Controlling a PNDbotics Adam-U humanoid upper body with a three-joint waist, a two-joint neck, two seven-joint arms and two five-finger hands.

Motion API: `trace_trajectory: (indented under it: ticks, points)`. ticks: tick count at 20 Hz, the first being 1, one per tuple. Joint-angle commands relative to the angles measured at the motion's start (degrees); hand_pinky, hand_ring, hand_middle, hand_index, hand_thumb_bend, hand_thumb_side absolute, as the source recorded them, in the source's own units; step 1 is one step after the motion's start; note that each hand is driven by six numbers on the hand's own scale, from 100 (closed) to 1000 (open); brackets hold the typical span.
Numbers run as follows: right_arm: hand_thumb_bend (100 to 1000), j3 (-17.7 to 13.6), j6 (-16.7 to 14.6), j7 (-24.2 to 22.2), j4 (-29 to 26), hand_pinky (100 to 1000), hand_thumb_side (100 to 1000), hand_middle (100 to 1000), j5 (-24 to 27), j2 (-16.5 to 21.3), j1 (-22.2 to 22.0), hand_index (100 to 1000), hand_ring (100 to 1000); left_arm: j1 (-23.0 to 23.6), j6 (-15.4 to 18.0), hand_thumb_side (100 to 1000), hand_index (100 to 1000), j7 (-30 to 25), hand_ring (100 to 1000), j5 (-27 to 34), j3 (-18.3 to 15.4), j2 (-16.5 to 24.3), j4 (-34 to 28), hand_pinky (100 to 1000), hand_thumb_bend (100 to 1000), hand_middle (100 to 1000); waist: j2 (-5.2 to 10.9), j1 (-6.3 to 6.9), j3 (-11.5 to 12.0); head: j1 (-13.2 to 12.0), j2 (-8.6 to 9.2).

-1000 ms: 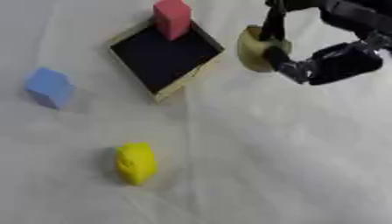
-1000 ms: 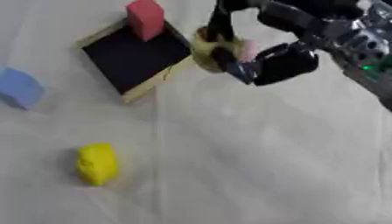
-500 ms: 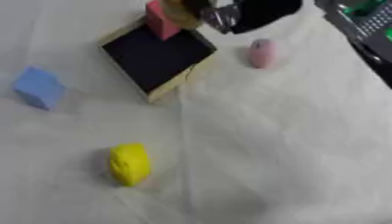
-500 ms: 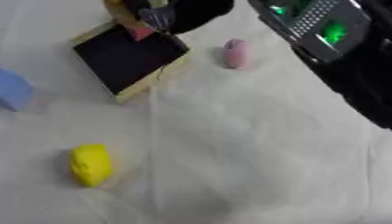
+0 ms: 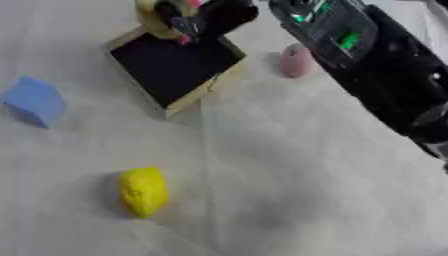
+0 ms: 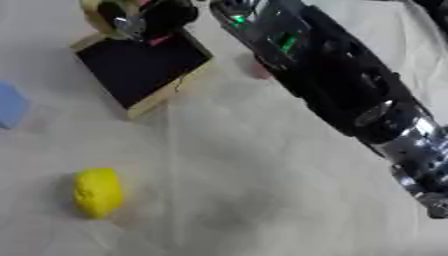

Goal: Pick up objects on the table and place them in the box.

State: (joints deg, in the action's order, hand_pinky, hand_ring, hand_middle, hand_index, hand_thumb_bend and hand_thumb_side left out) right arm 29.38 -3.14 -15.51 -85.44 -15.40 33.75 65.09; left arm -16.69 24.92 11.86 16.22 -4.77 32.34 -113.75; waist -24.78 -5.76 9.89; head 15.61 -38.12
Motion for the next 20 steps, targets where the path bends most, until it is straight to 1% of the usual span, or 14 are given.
trace_trajectory:
  ticks: [1, 6, 8, 9, 10, 11, 12, 13, 15, 17, 20]
  points:
    - [100, -0.5, -1.5, 0.2, 1.7, 844, 100, 425, -1.1, 0.0, 1.1, 566, 628, -0.6, 0.0, 599, 754, -0.3, 665, 0.4, -0.2, 1.5, -0.8, 683, 100, 606, 0.43, -0.53, 0.2, 0.5, 1.08]
    - [100, 0.0, -2.5, -0.5, 2.4, 846, 122, 457, -1.7, 0.2, 0.2, 590, 653, -0.6, -0.1, 599, 754, -0.4, 666, 0.5, -0.3, 1.3, -0.8, 683, 100, 606, 0.44, -0.71, 0.2, 0.3, 0.94]
    - [100, 0.1, -2.8, -1.1, 2.4, 850, 130, 499, -2.3, 0.2, 0.0, 632, 681, -0.5, -0.1, 599, 754, -0.3, 666, 0.5, -0.3, 1.2, -0.8, 683, 100, 607, 0.49, -0.69, 0.3, 0.3, 0.79]
    - [100, 0.2, -2.9, -1.5, 2.5, 856, 143, 550, -2.7, 0.3, -0.1, 679, 713, -0.5, -0.1, 599, 754, -0.3, 667, 0.5, -0.3, 1.2, -0.8, 683, 100, 607, 0.52, -0.67, 0.3, 0.2, 0.7]
    - [100, 0.2, -3.0, -2.3, 2.7, 860, 152, 582, -3.3, 0.3, -0.2, 709, 735, -0.5, -0.1, 599, 754, -0.3, 667, 0.5, -0.3, 1.2, -0.8, 683, 100, 607, 0.55, -0.65, 0.3, 0.3, 0.61]
    - [100, 0.2, -3.1, -3.1, 2.8, 867, 130, 617, -4.1, 0.4, -0.3, 759, 762, -0.4, -0.1, 600, 754, -0.3, 667, 0.5, -0.3, 1.1, -0.8, 683, 100, 607, 0.59, -0.65, 0.2, 0.3, 0.48]
    - [100, 0.1, -3.1, -3.8, 2.8, 869, 122, 634, -4.9, 0.5, -0.4, 780, 774, -0.4, -0.1, 600, 754, -0.3, 667, 0.5, -0.3, 1.1, -0.8, 683, 100, 607, 0.62, -0.65, 0.2, 0.2, 0.35]
    - [100, 0.0, -3.1, -4.3, 2.8, 874, 124, 677, -5.6, 0.5, -0.6, 817, 798, -0.4, -0.2, 599, 754, -0.3, 667, 0.5, -0.3, 1.1, -0.8, 683, 100, 607, 0.65, -0.64, 0.1, 0.2, 0.26]
    - [100, -0.3, -2.9, -4.7, 2.9, 882, 128, 725, -6.8, 0.8, -1.0, 850, 829, -0.2, -0.2, 600, 754, -0.4, 667, 0.5, -0.4, 1.0, -0.8, 683, 100, 607, 0.72, -0.58, 0.0, 0.1, 0.11]
    - [100, -0.5, -2.8, -4.7, 2.7, 885, 127, 736, -7.7, 1.1, -1.2, 856, 837, -0.1, -0.3, 600, 754, -0.4, 667, 0.5, -0.4, 0.9, -0.8, 683, 100, 607, 0.84, -0.49, -0.1, -0.1, -0.06]
    - [100, -1.0, -2.5, -4.2, 2.1, 883, 129, 726, -7.9, 1.7, -1.3, 848, 830, 0.2, -0.5, 600, 755, -0.4, 668, 0.5, -0.5, 0.8, -0.8, 683, 100, 607, 1.15, -0.32, -0.4, -0.2, -0.26]
